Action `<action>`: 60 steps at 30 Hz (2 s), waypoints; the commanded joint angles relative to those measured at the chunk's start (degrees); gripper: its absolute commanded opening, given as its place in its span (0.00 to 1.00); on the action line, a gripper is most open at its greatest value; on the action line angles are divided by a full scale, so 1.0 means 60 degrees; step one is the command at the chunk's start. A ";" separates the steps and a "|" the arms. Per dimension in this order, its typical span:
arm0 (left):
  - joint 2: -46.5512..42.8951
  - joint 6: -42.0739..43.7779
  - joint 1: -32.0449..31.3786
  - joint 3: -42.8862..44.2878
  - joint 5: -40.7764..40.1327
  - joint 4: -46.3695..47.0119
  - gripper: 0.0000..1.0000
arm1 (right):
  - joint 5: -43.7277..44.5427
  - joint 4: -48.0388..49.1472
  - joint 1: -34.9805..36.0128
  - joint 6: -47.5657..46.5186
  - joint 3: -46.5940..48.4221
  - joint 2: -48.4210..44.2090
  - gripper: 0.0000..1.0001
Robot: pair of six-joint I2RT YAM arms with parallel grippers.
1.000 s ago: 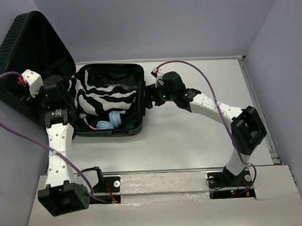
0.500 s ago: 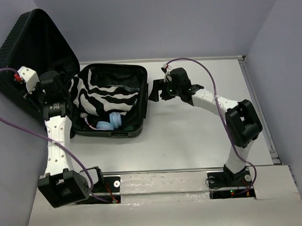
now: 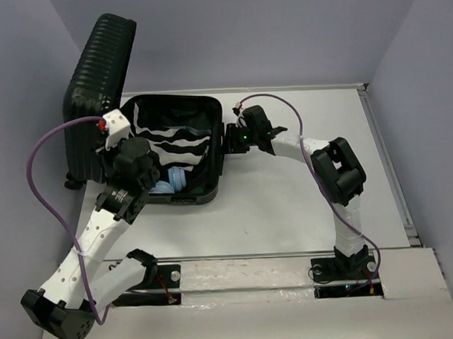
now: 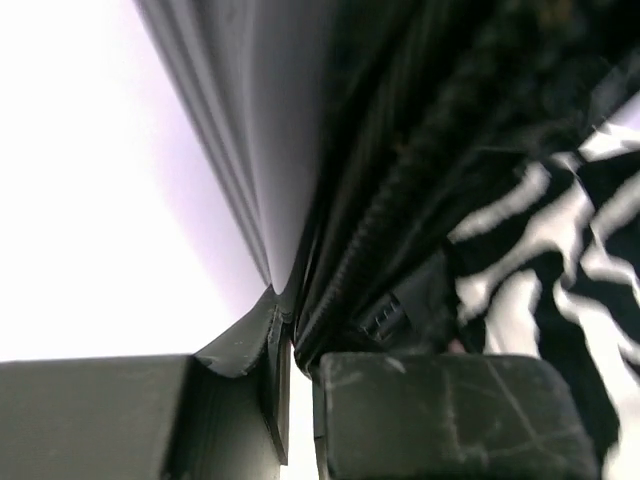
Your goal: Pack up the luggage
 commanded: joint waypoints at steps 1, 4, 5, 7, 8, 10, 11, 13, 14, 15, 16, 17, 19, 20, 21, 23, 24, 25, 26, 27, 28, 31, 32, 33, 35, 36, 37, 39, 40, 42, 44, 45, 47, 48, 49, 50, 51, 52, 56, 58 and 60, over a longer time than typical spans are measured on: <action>-0.0224 -0.0246 -0.2759 -0.0290 0.0579 0.0274 0.06 | -0.0059 0.0983 0.0473 0.0390 0.0122 0.0152 0.33; 0.0052 -0.1370 -0.4829 -0.0071 0.0257 -0.1040 0.06 | 0.0232 0.1071 0.0473 0.0346 -0.0142 -0.0082 0.25; 0.0054 -0.1375 -0.5255 0.0002 0.0255 -0.1046 0.06 | 0.0307 0.1086 0.0473 0.0317 -0.0200 -0.0141 0.23; 0.0608 -0.2295 -0.6249 0.0221 0.0678 -0.2110 0.06 | 0.0424 0.1086 0.0473 0.0316 -0.0288 -0.0243 0.20; 0.0756 -0.2631 -0.6516 0.0280 0.0796 -0.2332 0.06 | 0.0453 0.1086 0.0473 0.0331 -0.0303 -0.0244 0.16; 0.1005 -0.3014 -0.6927 0.0383 0.1307 -0.2364 0.06 | 0.0541 0.1101 0.0473 0.0433 -0.0362 -0.0273 0.10; 0.1180 -0.3117 -0.7393 0.0442 0.1339 -0.2465 0.21 | 0.0614 0.1130 0.0473 0.0506 -0.0420 -0.0288 0.07; 0.1211 -0.3381 -0.7763 0.0646 0.1354 -0.2481 0.53 | 0.0688 0.1275 0.0473 0.0565 -0.0566 -0.0332 0.07; 0.1081 -0.3425 -0.7895 0.0720 0.1441 -0.2481 0.74 | 0.0717 0.1334 0.0473 0.0623 -0.0756 -0.0390 0.07; 0.0935 -0.3455 -0.8012 0.0807 0.1630 -0.2467 0.80 | 0.0717 0.1379 0.0473 0.0638 -0.0845 -0.0434 0.07; 0.0788 -0.3353 -0.8013 0.0895 0.1922 -0.2379 0.84 | 0.0746 0.1466 0.0371 0.0653 -0.0918 -0.0463 0.07; 0.0569 -0.3222 -0.8013 0.0896 0.2157 -0.2190 0.86 | 0.0761 0.1510 0.0370 0.0668 -0.1006 -0.0493 0.07; 0.0056 -0.3177 -0.8013 0.1013 0.2860 -0.1896 0.89 | 0.0791 0.1613 0.0283 0.0683 -0.1240 -0.0581 0.07; -0.0120 -0.3090 -0.8013 0.1071 0.3051 -0.1779 0.94 | 0.0791 0.1642 0.0282 0.0697 -0.1285 -0.0610 0.07; -0.0368 -0.3089 -0.8028 0.1217 0.3270 -0.1676 0.97 | 0.0805 0.1657 0.0282 0.0683 -0.1372 -0.0639 0.07; -0.0473 -0.3103 -0.8013 0.1422 0.3055 -0.1661 0.98 | 0.0834 0.1672 0.0195 0.0668 -0.1475 -0.0698 0.07; -0.0473 -0.3234 -0.7970 0.1569 0.2400 -0.1864 0.99 | 0.0907 0.1686 0.0195 0.0653 -0.1620 -0.0800 0.07; -0.0459 -0.3221 -0.7737 0.1831 0.2205 -0.1924 0.98 | 0.0937 0.1701 0.0195 0.0624 -0.1694 -0.0873 0.07; -0.0444 -0.3075 -0.7474 0.1935 0.2160 -0.1794 0.94 | 0.0995 0.1730 0.0195 0.0624 -0.1855 -0.1033 0.07; -0.0400 -0.3089 -0.7094 0.2067 0.2261 -0.1822 0.93 | 0.1039 0.1745 0.0195 0.0595 -0.1856 -0.1035 0.07; -0.0298 -0.3219 -0.6568 0.2242 0.2450 -0.1967 0.92 | 0.1098 0.1731 0.0108 0.0566 -0.2030 -0.1209 0.07; 0.0213 -0.3571 -0.2698 0.2814 0.5092 -0.2188 0.92 | 0.1375 0.1760 0.0107 0.0405 -0.2426 -0.1590 0.07; 0.0375 -0.3645 -0.1956 0.2917 0.5582 -0.2246 0.92 | 0.1420 0.1760 -0.0009 0.0404 -0.2544 -0.1693 0.07; 0.0565 -0.3790 -0.1224 0.3150 0.6022 -0.2319 0.91 | 0.1421 0.1774 -0.0098 0.0375 -0.2661 -0.1767 0.07; 0.1134 -0.3996 0.0893 0.3298 0.7670 -0.2524 0.90 | 0.1304 0.1775 -0.0462 0.0317 -0.3042 -0.2016 0.07; 0.1312 -0.4127 0.1560 0.3342 0.8305 -0.2569 0.89 | 0.1260 0.1804 -0.0595 0.0287 -0.3217 -0.2118 0.07; 0.1430 -0.4375 0.2089 0.3241 0.8877 -0.2569 0.87 | 0.1230 0.1833 -0.0741 0.0244 -0.3378 -0.2250 0.07; 0.1563 -0.4596 0.3244 0.2905 0.9960 -0.2277 0.84 | 0.1157 0.1833 -0.1179 -0.0063 -0.3905 -0.2689 0.07; 0.1563 -0.4742 0.3527 0.2526 1.0286 -0.2131 0.82 | 0.1171 0.1819 -0.1356 -0.0224 -0.4110 -0.2893 0.07; 0.1607 -0.4860 0.3836 0.2129 1.0655 -0.1779 0.79 | 0.1113 0.1775 -0.1722 -0.0313 -0.4753 -0.3579 0.07; 0.1825 -0.4934 0.4493 0.1603 1.1063 -0.1429 0.78 | 0.0982 0.1702 -0.2177 -0.0444 -0.5107 -0.4007 0.07; 0.1914 -0.4978 0.4598 0.1454 1.1066 -0.1354 0.76 | 0.0981 0.1629 -0.2295 -0.0518 -0.5268 -0.4342 0.07; 0.2235 -0.5080 0.4846 0.1191 1.1254 -0.1164 0.74 | 0.1475 0.1234 -0.2296 -0.0621 -0.5299 -0.4652 0.23; 0.2324 -0.5110 0.4906 0.1117 1.1314 -0.1090 0.74 | 0.1581 0.1059 -0.2426 -0.0650 -0.5371 -0.4943 0.33; 0.2470 -0.5125 0.4936 0.0985 1.1315 -0.0988 0.73 | 0.1625 0.0970 -0.2428 -0.0650 -0.5401 -0.5091 0.44; 0.2558 -0.5125 0.4936 0.0926 1.1387 -0.0943 0.71 | 0.1684 0.0882 -0.2587 -0.0621 -0.5445 -0.5223 0.48; 0.2646 -0.5081 0.4936 0.0868 1.1431 -0.0929 0.70 | 0.1713 0.0808 -0.2690 -0.0563 -0.5503 -0.5384 0.50; 0.2734 -0.5052 0.4936 0.0765 1.1475 -0.0957 0.68 | 0.1772 0.0706 -0.2880 -0.0519 -0.5634 -0.5719 0.53; 0.3202 -0.5023 0.4936 0.0254 1.2439 -0.0709 0.60 | 0.2152 0.0135 -0.3057 -0.0591 -0.5768 -0.6336 0.54; 0.3247 -0.5008 0.4849 0.0048 1.2939 -0.0607 0.54 | 0.2416 -0.0143 -0.3057 -0.0679 -0.5782 -0.6425 0.60; 0.3204 -0.4862 0.4586 -0.0129 1.3203 -0.0649 0.49 | 0.2403 -0.0145 -0.3057 -0.0709 -0.5767 -0.6426 0.43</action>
